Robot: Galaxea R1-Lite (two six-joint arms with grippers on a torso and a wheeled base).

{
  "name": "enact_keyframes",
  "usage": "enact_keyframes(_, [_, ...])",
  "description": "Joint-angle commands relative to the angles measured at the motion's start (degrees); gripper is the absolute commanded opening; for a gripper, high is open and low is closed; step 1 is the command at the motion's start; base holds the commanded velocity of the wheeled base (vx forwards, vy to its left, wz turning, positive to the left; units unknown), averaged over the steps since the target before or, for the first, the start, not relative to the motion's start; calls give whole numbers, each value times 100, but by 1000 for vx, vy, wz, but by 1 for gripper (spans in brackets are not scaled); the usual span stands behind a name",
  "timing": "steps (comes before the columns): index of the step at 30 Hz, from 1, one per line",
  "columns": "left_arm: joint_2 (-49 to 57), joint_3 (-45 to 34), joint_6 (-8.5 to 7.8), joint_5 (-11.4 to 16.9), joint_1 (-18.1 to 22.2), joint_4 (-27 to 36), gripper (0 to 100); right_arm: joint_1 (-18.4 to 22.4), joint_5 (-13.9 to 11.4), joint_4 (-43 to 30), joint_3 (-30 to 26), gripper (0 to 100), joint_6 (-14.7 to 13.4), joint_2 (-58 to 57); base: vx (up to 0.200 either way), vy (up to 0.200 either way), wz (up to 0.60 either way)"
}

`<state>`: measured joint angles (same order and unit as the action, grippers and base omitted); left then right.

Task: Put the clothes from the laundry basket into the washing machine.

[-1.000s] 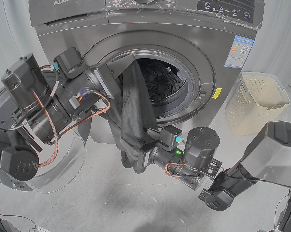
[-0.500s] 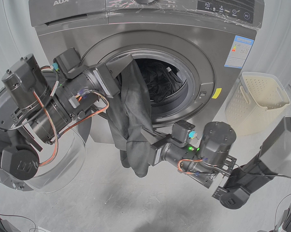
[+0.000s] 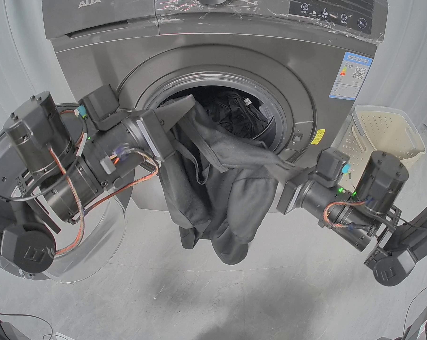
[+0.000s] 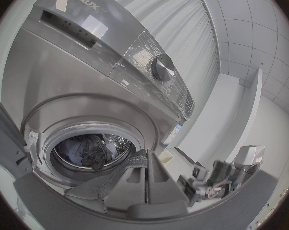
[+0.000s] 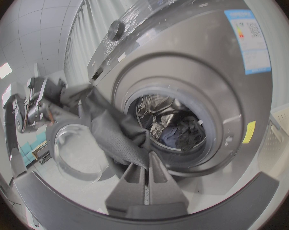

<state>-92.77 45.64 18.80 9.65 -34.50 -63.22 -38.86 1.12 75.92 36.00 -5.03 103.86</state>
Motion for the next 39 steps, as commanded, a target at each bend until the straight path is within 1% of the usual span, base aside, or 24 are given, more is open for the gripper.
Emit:
enact_keyframes(1, [286, -372, 27, 63, -22, 20, 0, 169, -15, 10, 188, 0, 2, -437, 0, 0, 0])
enact_keyframes(2, [303, -398, 27, 72, -22, 29, 0, 142, -15, 1, 206, 0, 2, -490, 0, 0, 0])
enact_keyframes(3, [330, -504, 27, 72, -22, 38, 100, 89, -24, -34, 241, 0, 2, -613, 0, 0, 0])
enact_keyframes(8, [268, -952, 45, 63, -31, 82, 100, -95, -15, -51, 461, 0, -41, -833, 0, 0, 0])
enact_keyframes(13, [75, -1462, 19, 80, -48, -15, 100, -113, -24, -16, 531, 0, -59, -912, 0, 0, 0])
enact_keyframes(16, [22, -1576, 19, 80, -92, -24, 100, -157, -24, -16, 575, 0, -77, -912, 0, 0, 0])
enact_keyframes(17, [-66, -1673, 10, 72, -180, -24, 100, -201, -15, -25, 645, 0, -85, -903, 0, 0, 0])
enact_keyframes(23, [-277, -1919, -8, 72, -259, -191, 100, -209, 2, -42, 707, 0, -94, -894, 0, 0, 0])
enact_keyframes(27, [-593, -2068, -8, 72, -259, -498, 100, -192, 2, -42, 698, 0, -94, -912, 0, 0, 0])
enact_keyframes(30, [-1059, -2209, -43, 80, -215, -867, 100, -192, 11, -42, 689, 0, -94, -929, 0, 0, 0])
enact_keyframes(33, [-1314, -2323, -60, 160, -206, -1193, 100, -201, 20, -42, 689, 0, -103, -921, 0, 0, 0])
enact_keyframes(34, [-1472, -2384, -60, 247, -206, -1404, 100, -201, 20, -42, 689, 0, -94, -921, 0, 0, 0])
enact_keyframes(36, [-1727, -2428, -131, 265, -180, -1623, 100, -209, 20, -42, 707, 0, -103, -921, 0, 0, 0])
enact_keyframes(39, [-2087, -2420, -307, 256, -4, -1878, 100, -209, 28, -42, 698, 0, -94, -921, 0, 0, 0])
